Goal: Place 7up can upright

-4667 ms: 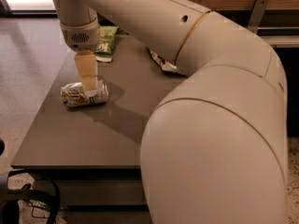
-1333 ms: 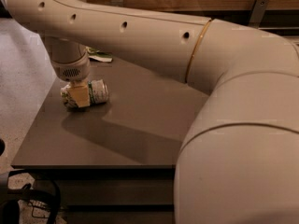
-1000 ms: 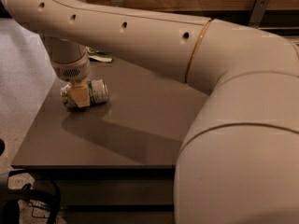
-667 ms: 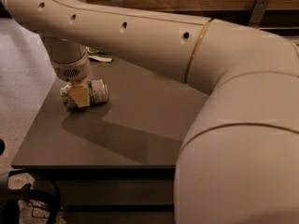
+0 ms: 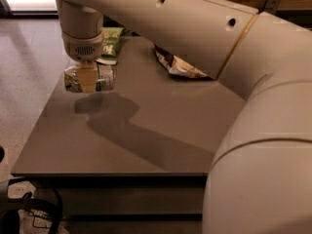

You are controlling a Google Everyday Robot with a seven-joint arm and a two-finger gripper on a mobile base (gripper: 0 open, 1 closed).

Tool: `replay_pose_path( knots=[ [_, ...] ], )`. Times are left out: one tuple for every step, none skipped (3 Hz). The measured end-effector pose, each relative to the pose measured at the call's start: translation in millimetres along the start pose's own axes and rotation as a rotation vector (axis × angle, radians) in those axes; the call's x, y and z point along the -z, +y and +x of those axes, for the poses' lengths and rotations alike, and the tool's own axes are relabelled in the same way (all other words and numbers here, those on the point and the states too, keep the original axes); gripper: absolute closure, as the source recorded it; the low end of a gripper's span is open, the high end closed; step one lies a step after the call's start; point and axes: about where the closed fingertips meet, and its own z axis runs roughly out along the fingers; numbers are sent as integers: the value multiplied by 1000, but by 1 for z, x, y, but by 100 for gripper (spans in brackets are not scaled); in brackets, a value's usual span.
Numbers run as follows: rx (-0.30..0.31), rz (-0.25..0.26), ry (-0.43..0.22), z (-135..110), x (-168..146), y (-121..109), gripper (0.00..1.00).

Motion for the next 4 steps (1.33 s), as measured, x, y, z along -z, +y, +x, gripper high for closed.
replay_pose_path(
  knots=[
    [-16,77,-150,8,44,-5,100],
    [-51,159,-259,14,68,-10,100],
    [-79,239,-373,14,87,-3,100],
    [-157,323,-476,13,94,-1,100]
  ],
)
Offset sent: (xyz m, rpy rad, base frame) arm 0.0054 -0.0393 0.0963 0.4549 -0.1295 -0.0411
